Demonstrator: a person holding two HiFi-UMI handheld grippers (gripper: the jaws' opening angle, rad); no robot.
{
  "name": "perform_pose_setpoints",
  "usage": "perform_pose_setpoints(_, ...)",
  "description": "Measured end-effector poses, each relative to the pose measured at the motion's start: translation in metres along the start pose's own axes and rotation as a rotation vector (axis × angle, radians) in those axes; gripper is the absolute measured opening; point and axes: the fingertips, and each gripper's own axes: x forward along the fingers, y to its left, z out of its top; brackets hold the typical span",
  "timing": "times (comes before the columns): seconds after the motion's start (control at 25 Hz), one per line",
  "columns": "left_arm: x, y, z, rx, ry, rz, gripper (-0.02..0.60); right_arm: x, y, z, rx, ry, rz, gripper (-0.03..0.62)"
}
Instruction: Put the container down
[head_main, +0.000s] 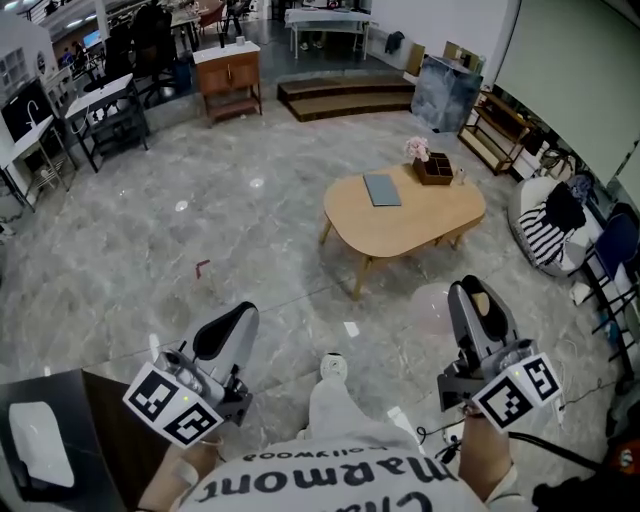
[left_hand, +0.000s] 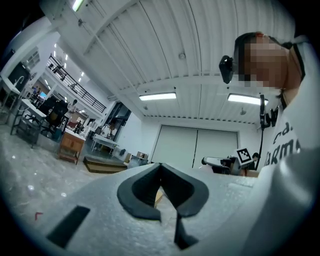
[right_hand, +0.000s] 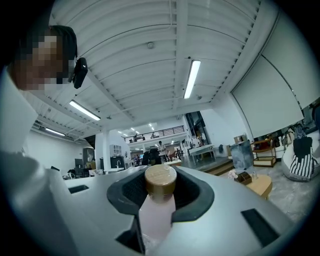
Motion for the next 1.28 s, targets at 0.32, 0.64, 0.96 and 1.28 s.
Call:
perform_pose_setpoints(0.32,0.040,0.039,0.016,-0.018,-0.005,0.004,0.015,0.063,-0.024,0.002,-0.030,-0.008,0.032,0.114)
perform_pose_setpoints(0.64,0.116,0.082,0.042,0.045,-0.061,0.033,0.015,0.139,-0.069,0.026,-0.042,-0.049,0.081,0.114)
perform_pose_setpoints(0.96,0.213,0.107,0.046,0.047,-0.111,-0.028,0.015,0.196,-0.138,0.041,-0.058,-0.090,0.091,0.114)
perform_pose_setpoints(1.28,0.269,0.132,0.024,0.074,-0.089,-0.047,0.015,0.235,-0.194,0.021,-0.024,-0.081,0.061,0.114)
